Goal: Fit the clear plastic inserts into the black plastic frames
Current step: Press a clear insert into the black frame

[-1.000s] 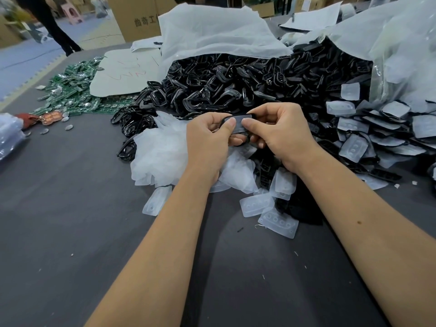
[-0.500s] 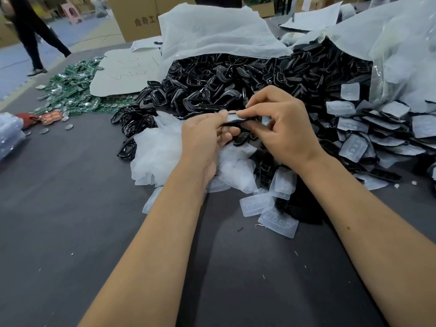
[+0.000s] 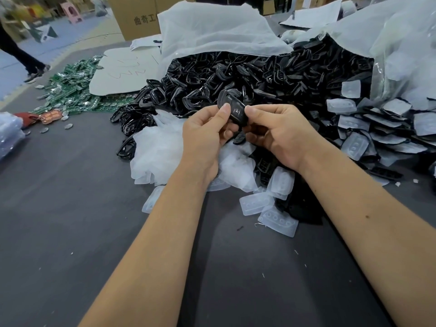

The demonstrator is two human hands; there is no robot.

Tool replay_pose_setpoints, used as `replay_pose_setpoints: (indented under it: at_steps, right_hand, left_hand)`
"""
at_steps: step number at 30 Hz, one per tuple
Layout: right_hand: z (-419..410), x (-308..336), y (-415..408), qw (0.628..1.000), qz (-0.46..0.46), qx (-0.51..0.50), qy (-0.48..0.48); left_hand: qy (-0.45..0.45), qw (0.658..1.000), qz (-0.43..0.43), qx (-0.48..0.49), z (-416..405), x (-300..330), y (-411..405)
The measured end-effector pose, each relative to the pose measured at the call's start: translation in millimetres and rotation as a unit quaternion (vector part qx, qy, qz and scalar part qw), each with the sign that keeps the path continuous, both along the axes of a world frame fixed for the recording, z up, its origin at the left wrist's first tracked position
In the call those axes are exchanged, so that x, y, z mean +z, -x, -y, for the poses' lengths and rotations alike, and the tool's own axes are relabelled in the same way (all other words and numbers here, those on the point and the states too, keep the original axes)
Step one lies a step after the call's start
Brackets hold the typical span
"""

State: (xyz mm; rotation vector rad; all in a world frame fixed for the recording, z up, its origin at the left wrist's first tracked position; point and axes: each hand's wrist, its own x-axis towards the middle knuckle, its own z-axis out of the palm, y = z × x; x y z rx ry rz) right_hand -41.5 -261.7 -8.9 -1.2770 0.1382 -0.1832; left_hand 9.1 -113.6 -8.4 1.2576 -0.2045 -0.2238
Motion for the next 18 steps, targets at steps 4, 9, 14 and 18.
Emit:
replay_pose_setpoints:
  at_steps: [4,9,14,18]
  right_hand:
    - [1.0,-0.9,0.4,1.000,0.019,-0.016,-0.019]
    - [-0.6,-1.3,0.9,0.998,0.032,-0.017,-0.054]
    - [1.6,-0.4,1.7,0.998,0.056,-0.016,-0.037]
    - [3.7,0.4,0.9,0.998,0.060,-0.007,-0.026]
  left_hand:
    - [-0.010,1.000,-0.008,-0.008,-0.1,-0.7,-1.9]
    - [-0.022,1.000,-0.007,-0.015,0.2,-1.3,-1.6]
    - [0.000,1.000,-0.004,-0.013,0.5,-0.6,3.0]
    - [0.030,0.999,0.002,-0.017,0.2,0.5,4.6]
